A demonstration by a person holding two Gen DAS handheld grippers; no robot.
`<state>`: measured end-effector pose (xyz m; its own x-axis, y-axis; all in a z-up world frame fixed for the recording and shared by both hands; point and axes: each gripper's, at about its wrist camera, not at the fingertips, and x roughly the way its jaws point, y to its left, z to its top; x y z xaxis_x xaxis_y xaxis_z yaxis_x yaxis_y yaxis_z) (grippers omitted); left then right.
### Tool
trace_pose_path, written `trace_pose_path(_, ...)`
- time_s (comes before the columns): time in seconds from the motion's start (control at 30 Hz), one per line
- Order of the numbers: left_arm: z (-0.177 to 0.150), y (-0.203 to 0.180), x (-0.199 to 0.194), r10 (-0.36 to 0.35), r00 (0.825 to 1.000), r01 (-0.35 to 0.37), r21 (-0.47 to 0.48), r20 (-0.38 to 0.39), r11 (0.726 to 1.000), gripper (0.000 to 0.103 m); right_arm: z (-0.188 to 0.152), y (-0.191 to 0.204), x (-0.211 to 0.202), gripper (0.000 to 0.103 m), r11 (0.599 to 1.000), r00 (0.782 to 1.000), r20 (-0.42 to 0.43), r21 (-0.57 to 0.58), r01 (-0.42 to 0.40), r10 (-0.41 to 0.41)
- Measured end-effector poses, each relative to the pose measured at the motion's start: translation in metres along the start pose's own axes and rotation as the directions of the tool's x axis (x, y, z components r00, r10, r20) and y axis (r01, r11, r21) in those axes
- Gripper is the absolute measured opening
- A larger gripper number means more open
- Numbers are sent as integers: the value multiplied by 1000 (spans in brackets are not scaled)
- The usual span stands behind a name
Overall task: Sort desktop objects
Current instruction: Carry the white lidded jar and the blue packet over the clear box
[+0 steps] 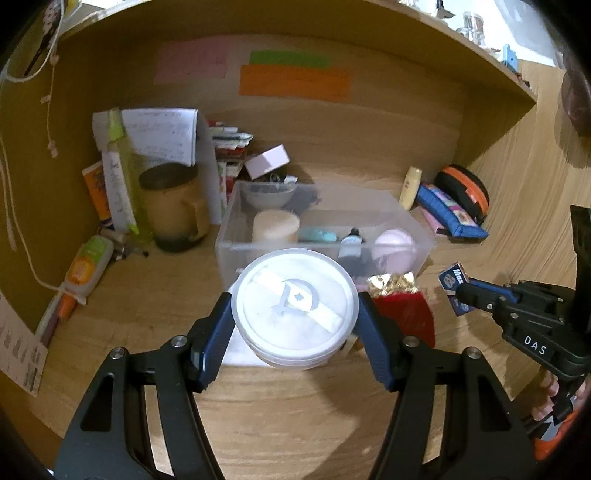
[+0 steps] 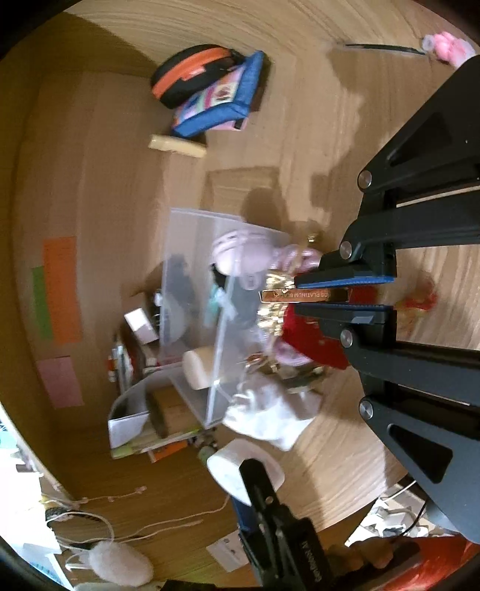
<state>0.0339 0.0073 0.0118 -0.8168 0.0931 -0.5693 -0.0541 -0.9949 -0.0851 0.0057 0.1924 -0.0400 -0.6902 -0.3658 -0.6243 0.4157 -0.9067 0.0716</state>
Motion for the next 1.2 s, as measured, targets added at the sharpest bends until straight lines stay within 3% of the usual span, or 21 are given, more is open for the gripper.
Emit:
trace_pose_path(0.47, 46, -11, 9, -36, 998, 34, 26, 53, 999, 65, 41, -1, -8, 7, 1000, 996, 94, 0, -1, 1)
trace_pose_path(0.73, 65, -9, 21, -39, 997, 37, 26, 65, 999, 65, 58, -7, 3, 7, 1000, 994, 106, -1, -7, 7)
trace_pose_path(1.2, 85, -15, 79, -66, 998, 67, 48, -14, 997, 65, 85, -12, 49, 7, 999, 998, 58, -36, 4, -2)
